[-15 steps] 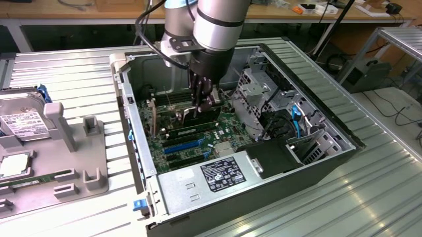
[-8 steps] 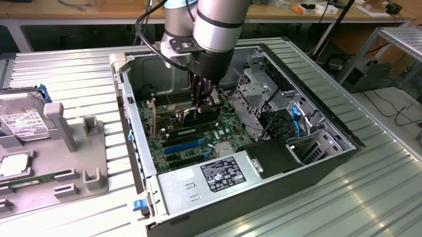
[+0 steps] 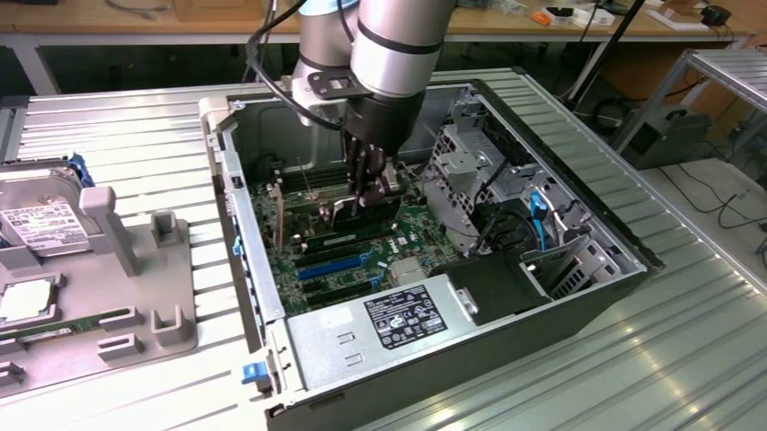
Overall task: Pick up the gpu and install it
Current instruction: 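Insert the gpu into the slot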
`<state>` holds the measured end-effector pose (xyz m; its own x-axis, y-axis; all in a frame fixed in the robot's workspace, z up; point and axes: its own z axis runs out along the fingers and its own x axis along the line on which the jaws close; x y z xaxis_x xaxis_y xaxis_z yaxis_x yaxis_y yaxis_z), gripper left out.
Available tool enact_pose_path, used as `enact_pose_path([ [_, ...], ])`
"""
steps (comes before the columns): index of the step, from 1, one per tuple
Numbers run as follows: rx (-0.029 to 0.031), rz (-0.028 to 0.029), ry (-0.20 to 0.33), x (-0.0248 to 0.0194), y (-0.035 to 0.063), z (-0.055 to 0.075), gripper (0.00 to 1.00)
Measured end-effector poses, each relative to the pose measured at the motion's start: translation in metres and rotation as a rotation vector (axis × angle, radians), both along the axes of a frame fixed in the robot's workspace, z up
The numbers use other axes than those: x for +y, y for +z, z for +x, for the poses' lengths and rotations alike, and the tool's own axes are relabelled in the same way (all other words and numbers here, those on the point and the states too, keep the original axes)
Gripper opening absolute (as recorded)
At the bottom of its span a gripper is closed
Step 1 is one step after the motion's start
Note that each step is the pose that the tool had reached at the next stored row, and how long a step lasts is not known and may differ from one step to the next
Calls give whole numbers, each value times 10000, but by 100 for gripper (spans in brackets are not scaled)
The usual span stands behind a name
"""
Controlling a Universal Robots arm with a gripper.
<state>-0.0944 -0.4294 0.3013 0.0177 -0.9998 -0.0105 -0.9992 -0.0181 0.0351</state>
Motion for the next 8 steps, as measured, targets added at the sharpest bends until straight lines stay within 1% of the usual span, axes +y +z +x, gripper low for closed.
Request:
enact_pose_path([
  [2,-1,0,-2,0,-26,0,27],
  [8,-1,-1,-2,0,-27,0,27],
])
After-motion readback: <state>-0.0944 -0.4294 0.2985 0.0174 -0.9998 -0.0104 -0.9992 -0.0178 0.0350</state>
